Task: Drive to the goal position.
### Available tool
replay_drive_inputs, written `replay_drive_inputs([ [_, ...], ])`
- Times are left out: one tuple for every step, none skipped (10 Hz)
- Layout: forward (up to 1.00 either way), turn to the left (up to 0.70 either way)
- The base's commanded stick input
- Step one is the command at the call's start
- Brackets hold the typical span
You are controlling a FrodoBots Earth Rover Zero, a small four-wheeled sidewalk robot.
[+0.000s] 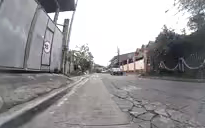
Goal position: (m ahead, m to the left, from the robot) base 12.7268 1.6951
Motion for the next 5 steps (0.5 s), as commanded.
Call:
replay_drive_inputs([
  [1.0, 0.03],
  [1.0, 0.01],
  [1.0, 0.0],
  [1.0, 0.0],
  [1.0, 0.0],
])
